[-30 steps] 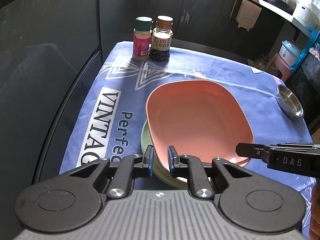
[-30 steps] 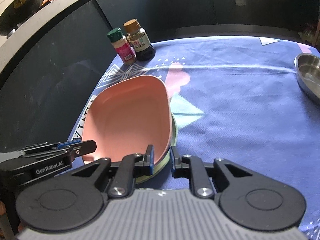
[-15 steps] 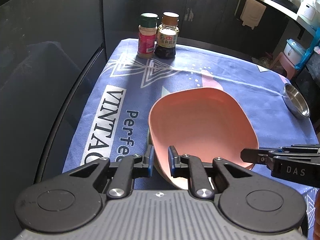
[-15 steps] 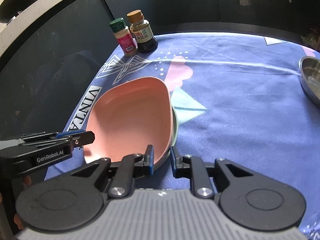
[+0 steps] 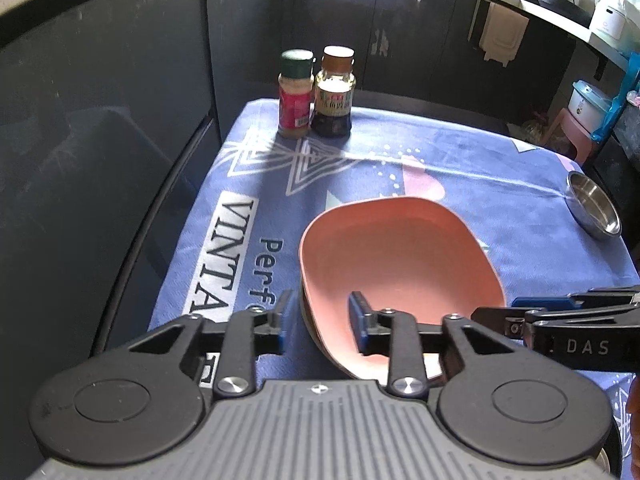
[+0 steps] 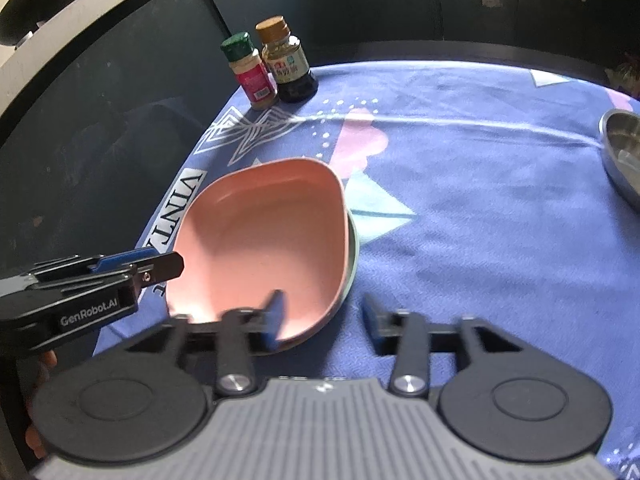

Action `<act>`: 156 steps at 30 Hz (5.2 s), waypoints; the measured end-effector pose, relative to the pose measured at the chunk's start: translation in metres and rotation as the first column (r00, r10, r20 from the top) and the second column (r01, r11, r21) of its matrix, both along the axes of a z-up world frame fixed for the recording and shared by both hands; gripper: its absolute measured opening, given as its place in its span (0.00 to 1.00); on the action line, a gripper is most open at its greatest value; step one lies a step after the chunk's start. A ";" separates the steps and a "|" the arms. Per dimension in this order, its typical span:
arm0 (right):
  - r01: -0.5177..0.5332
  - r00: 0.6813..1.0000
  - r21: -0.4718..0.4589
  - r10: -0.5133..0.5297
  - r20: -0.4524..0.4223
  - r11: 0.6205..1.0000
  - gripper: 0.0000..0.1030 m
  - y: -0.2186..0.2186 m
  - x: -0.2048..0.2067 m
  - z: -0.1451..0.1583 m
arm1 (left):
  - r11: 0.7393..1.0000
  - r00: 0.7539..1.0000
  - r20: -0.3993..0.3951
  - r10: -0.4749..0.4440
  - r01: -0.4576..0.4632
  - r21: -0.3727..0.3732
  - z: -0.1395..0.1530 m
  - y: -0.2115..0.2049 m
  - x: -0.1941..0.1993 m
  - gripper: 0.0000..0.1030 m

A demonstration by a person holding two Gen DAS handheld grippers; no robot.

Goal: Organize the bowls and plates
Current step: 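Open both grippers and lift away from the pink plate, then move both tools to the steel bowl and grasp its rim, then carry the steel bowl with both grippers and lower it onto the pink plate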

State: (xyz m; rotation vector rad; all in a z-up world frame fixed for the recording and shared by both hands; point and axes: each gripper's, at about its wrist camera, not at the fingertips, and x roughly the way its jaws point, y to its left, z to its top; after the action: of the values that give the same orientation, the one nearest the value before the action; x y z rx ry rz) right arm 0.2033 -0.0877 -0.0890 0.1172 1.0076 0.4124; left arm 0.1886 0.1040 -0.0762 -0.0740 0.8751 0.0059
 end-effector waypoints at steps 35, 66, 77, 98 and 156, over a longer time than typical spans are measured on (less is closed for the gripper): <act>0.493 0.848 0.131 -0.509 0.147 0.860 0.68 -0.240 -0.001 0.034 | 0.962 0.955 0.120 -0.271 0.271 0.022 0.047 -0.223 0.048 0.54; 0.510 0.846 0.177 -0.529 0.075 0.841 0.38 -0.276 0.050 -0.007 | 0.940 0.940 0.028 -0.341 0.340 0.038 -0.021 -0.308 0.135 0.13; 0.446 0.884 0.131 -0.458 0.093 0.886 0.38 -0.240 0.016 0.017 | 0.917 0.913 0.091 -0.398 0.393 0.067 0.028 -0.275 0.078 0.17; 0.474 0.877 0.116 -0.479 0.022 0.873 0.37 -0.250 0.049 -0.023 | 0.959 0.957 -0.082 -0.278 0.273 -0.075 -0.039 -0.267 0.145 0.10; 0.029 0.998 0.032 -0.031 0.058 0.999 0.39 0.001 0.003 0.019 | 0.999 0.999 -0.019 -0.041 0.041 -0.016 0.008 -0.009 0.009 0.15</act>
State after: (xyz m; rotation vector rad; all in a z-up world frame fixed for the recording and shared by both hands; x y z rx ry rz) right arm 0.2068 -0.0863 -0.0699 0.1469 0.9407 0.4023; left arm 0.1974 0.0951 -0.0686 -0.0707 0.8960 -0.0383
